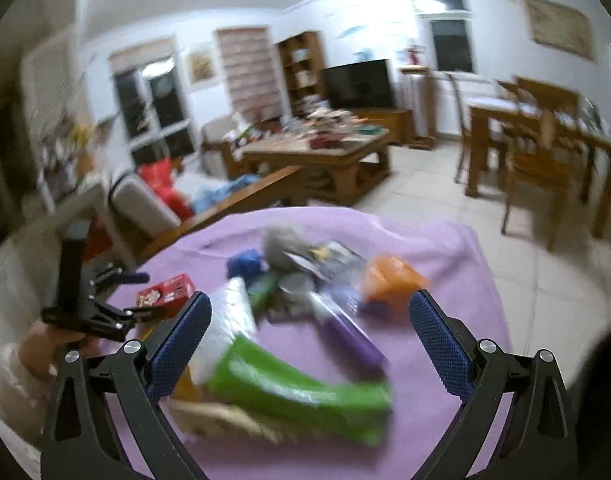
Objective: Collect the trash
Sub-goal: 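Grasp the red Wangzai box with left tool while right tool grasps white fluffy ball, then carry the red box and fluffy ball to the bin and release both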
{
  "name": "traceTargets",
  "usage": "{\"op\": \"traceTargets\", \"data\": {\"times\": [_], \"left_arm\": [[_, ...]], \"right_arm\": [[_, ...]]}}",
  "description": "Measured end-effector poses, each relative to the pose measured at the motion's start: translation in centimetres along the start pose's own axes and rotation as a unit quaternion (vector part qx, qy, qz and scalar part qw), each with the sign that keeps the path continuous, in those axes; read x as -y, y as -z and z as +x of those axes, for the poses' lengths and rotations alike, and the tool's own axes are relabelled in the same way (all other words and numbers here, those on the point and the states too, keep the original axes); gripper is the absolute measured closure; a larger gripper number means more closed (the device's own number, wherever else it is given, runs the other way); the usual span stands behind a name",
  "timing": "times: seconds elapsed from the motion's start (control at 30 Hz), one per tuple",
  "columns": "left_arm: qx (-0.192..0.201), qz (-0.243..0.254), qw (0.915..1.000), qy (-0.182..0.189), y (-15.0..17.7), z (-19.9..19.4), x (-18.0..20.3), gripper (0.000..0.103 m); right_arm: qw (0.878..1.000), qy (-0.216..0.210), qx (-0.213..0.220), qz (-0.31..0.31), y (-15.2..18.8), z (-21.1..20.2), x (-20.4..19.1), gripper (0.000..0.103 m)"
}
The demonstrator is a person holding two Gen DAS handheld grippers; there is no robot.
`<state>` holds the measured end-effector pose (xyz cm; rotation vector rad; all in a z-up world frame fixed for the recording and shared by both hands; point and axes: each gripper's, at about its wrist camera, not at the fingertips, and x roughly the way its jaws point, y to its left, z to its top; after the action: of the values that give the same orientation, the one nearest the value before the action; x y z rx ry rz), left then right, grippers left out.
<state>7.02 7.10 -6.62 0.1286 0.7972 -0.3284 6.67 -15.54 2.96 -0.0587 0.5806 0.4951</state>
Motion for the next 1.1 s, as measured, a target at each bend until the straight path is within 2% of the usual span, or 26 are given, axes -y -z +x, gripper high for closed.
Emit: {"op": "traceTargets", "data": {"times": [0.07,0.1,0.17,0.27,0.43,0.47,0.53,0.6,0.73,0.83,0.97,1.1], "left_arm": [[-0.007,0.005,1.0,-0.002,-0.2,0.2,0.0,0.012],[-0.011,0.005,0.9999,0.0,-0.1,0.3,0.0,0.021],[-0.031,-0.003,0.9994,0.011,-0.1,0.9,-0.3,0.033],[-0.047,-0.017,0.9985,0.023,0.0,1.3,-0.7,0.034],[-0.046,-0.015,0.9985,0.027,-0.1,1.0,-1.1,0.046],[-0.045,-0.016,0.9985,0.026,-0.2,0.9,-1.2,0.052],[-0.043,-0.021,0.9984,0.029,-0.1,0.7,-1.3,0.052],[-0.041,-0.025,0.9983,0.033,0.0,0.5,-1.6,0.052],[-0.036,-0.036,0.9981,0.035,-0.3,0.1,-1.6,0.053],[-0.012,-0.041,0.9984,0.037,-0.4,-1.0,-1.6,0.053],[0.024,-0.054,0.997,0.05,-0.7,-2.8,-1.4,0.053],[0.073,-0.054,0.9939,0.063,-1.9,-5.5,0.2,0.053]], "right_arm": [[0.999,-0.009,-0.038,-0.02,-1.9,3.5,-1.4,0.025],[0.998,-0.012,-0.061,-0.025,-2.9,5.7,-2.0,0.032],[0.996,-0.019,-0.086,-0.031,-4.2,8.4,-2.3,0.033],[0.99,-0.002,-0.133,-0.042,-5.7,13.0,-2.5,0.032],[0.978,0.023,-0.201,-0.044,-7.1,19.8,-2.7,0.034],[0.976,0.03,-0.213,-0.045,-7.2,20.8,-2.8,0.038],[0.971,0.033,-0.233,-0.049,-7.0,22.5,-2.9,0.053],[0.969,0.038,-0.238,-0.057,-6.2,23.3,-3.3,0.059],[0.972,0.025,-0.227,-0.052,-5.6,22.8,-3.2,0.063],[0.981,-0.001,-0.192,-0.029,-6.1,20.1,-2.5,0.063],[0.993,-0.063,-0.1,0.005,-7.0,13.0,-1.9,0.063],[0.995,-0.101,-0.01,0.024,-6.0,5.5,-1.7,0.063]]}}
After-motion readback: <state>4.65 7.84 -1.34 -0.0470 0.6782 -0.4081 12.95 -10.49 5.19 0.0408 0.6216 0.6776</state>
